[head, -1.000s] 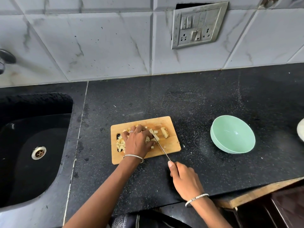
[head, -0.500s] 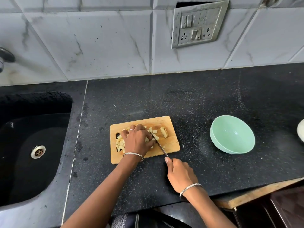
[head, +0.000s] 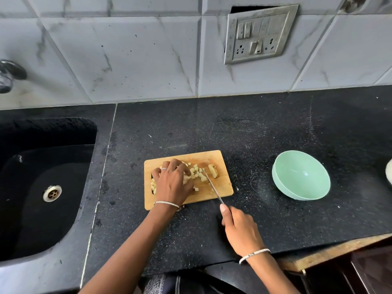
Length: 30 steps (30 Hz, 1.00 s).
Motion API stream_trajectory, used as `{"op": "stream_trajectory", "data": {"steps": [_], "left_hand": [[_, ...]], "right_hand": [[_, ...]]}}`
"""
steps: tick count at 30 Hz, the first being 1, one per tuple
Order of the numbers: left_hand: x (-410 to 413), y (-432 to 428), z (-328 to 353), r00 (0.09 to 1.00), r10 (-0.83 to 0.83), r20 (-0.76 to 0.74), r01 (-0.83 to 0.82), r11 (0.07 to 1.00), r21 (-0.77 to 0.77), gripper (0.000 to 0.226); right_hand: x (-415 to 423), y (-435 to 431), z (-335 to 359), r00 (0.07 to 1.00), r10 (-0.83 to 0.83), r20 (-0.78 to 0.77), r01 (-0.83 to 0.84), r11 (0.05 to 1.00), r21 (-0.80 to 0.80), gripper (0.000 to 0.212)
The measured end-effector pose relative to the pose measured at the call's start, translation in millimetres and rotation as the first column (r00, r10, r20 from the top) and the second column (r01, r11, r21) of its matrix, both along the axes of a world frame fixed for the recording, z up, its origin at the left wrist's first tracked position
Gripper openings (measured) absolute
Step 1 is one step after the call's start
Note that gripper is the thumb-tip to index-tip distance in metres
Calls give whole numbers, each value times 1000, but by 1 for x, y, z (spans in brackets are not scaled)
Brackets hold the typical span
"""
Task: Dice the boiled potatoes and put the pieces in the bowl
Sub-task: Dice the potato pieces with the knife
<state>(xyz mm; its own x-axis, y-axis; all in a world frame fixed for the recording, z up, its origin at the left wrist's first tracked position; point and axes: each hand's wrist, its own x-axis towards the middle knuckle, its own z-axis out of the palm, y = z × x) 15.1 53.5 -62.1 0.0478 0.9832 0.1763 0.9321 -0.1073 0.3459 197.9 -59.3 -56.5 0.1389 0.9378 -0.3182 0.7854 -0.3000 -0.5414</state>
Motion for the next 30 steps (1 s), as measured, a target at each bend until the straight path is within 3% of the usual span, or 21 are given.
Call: {"op": "stream_trajectory", "data": {"steps": [5,12,17,22,27,30], "left_hand": [[1,-3,0,992,-100,-73,94,992,-86,25],[4,7,5,988,-89,-126,81,994,-74,12],[-3,4,3,1000,-23,20,23,1000,-6,9],[-8,6,5,997,8,83,-7,1000,-8,15],[-5,6,6,997,5,83,-3,1000,-25,17],[-1,6,7,995,2,100,0,1000,-21,18]], "right_hand": [[3,10,-5,998,-10,58,10,1000,-4,53],[-9,11,-2,999,50,-7,-51,996,-70,53],[-14,9,10,991,33,-132,-39,998,-48,51],[-7,20,11,993,-30,-111,28,999,-21,52],[-10,22,-1,1000,-5,23,6,999,-49,53],[-20,20,0,998,56,-26,-58,997,-59,52]]}}
